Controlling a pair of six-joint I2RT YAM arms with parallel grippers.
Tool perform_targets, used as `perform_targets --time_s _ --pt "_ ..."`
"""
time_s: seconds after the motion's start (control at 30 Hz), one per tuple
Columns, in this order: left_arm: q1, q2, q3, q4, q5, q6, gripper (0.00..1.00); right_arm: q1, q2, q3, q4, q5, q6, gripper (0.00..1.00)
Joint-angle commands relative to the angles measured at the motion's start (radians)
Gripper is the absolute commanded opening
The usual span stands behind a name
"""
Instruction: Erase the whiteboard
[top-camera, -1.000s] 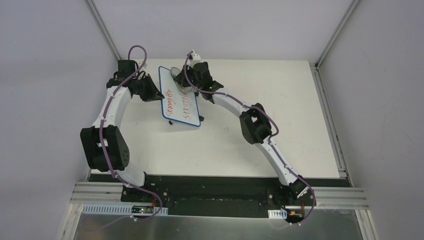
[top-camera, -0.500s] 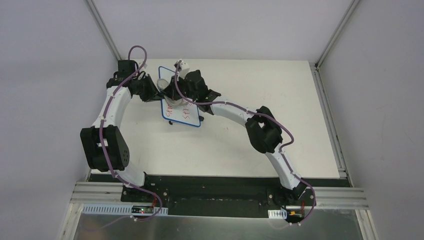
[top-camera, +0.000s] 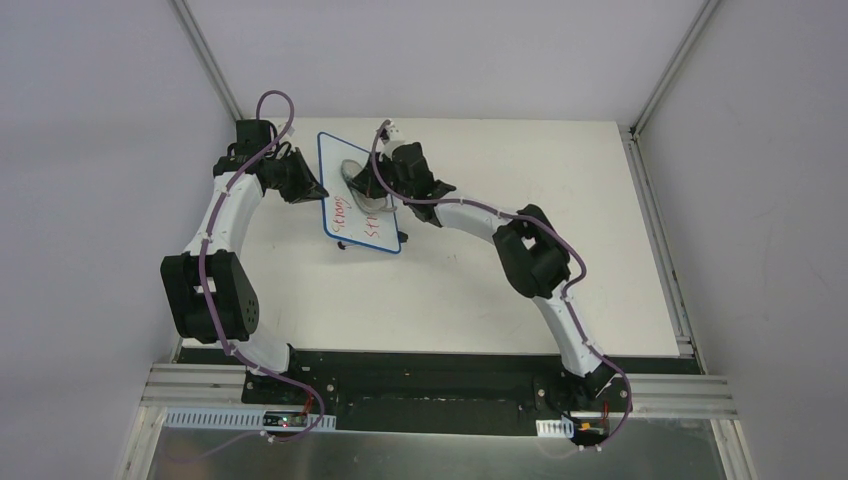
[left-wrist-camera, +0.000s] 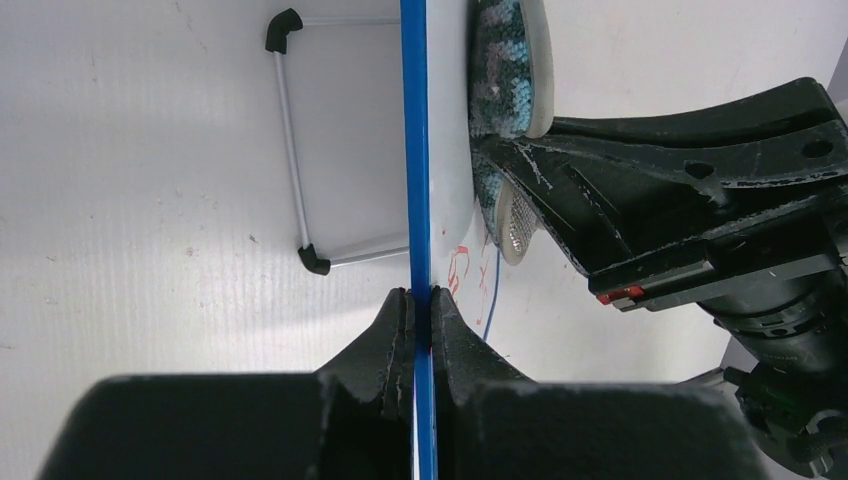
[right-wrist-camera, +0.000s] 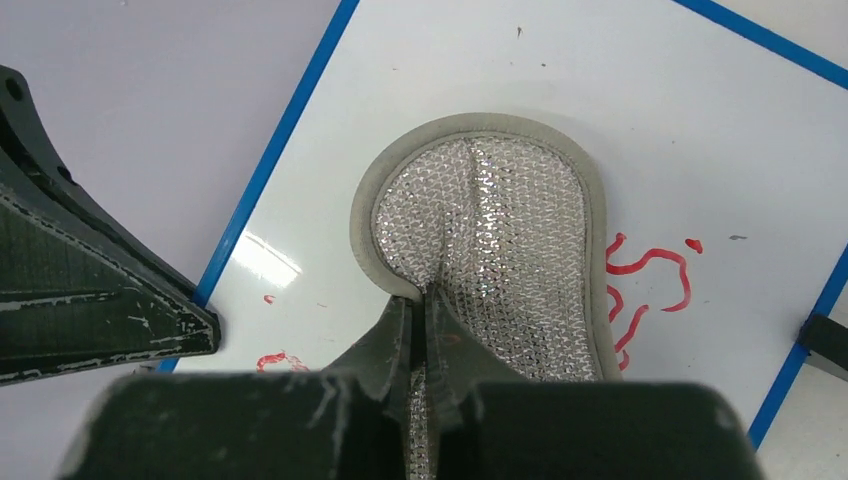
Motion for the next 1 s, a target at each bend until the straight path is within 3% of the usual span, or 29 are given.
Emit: perform_targets --time_s 0.0,0.2,0.4,0.8,0.97 --pt "-0.028 0.018 0.002 -0.018 0.000 0.027 0.00 0.060 0.038 0.067 -0.165 0.050 -0.030 0.00" --pt "-0.028 0.018 0.003 -0.021 -0.002 0.028 0.00 0.149 0.000 0.150 -0.147 -0.062 -0.012 0.00" --pt "-0.028 0.016 0.005 -0.021 -0.002 0.029 0.00 0.177 -0.058 0.027 -0.044 -0.154 0.061 0.00" --pt "-0.027 0.011 0.005 -0.020 0.001 0.025 0.00 0.025 -0.114 -0.282 -0.036 -0.008 0.085 0.00" --pt "-0.027 0.008 0.004 -0.018 0.006 0.021 0.00 0.032 -0.094 -0.244 -0.065 -0.021 0.085 0.00"
